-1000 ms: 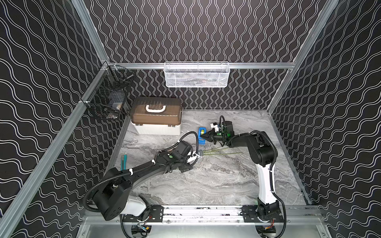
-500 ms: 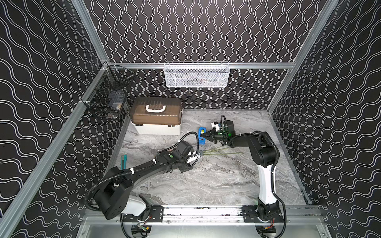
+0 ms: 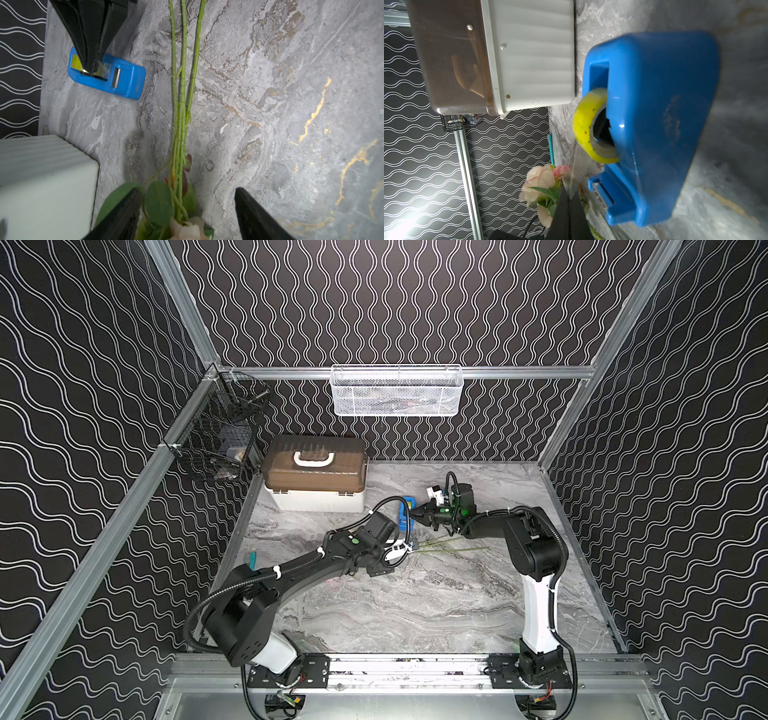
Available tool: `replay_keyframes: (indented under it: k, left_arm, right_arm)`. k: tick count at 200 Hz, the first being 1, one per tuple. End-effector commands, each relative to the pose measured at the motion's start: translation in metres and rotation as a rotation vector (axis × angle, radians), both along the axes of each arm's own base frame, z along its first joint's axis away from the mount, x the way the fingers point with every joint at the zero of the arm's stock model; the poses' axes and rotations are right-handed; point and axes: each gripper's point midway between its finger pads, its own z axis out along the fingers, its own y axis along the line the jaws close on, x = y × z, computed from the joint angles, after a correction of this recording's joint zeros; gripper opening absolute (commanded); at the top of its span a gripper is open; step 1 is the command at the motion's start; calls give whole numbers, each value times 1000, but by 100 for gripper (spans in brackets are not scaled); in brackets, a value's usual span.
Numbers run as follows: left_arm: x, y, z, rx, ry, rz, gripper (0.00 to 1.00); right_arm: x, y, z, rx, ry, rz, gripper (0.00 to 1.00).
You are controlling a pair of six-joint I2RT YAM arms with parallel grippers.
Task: Wrap bouquets with tape
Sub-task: Pull the tape from the tape cutter, then stick the tape to the bouquet.
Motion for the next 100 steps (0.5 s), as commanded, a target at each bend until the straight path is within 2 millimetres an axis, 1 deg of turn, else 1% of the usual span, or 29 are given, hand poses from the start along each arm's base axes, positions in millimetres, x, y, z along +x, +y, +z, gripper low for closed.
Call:
replay_keyframes:
  k: [1, 24, 36, 56, 81, 100]
  left_arm:
    - [-3, -3, -7, 51, 38, -86, 73]
    - [-6, -7, -13, 51, 99, -134, 74]
    - [-4, -9, -14, 36, 123, -143, 75]
    - [-1, -8, -23, 61, 167, -162, 74]
    - [8, -6, -30, 81, 176, -167, 73]
    - [16, -2, -36, 101, 181, -159, 72]
  right_arm:
    - [-5, 4, 17, 42, -45, 36, 0]
    - [-9, 3, 18, 50, -41, 38, 0]
    - [-11, 2, 18, 57, -45, 37, 0]
    - [-13, 2, 18, 60, -43, 40, 0]
    - [-14, 2, 19, 70, -42, 41, 0]
    - [-12, 3, 28, 96, -60, 39, 0]
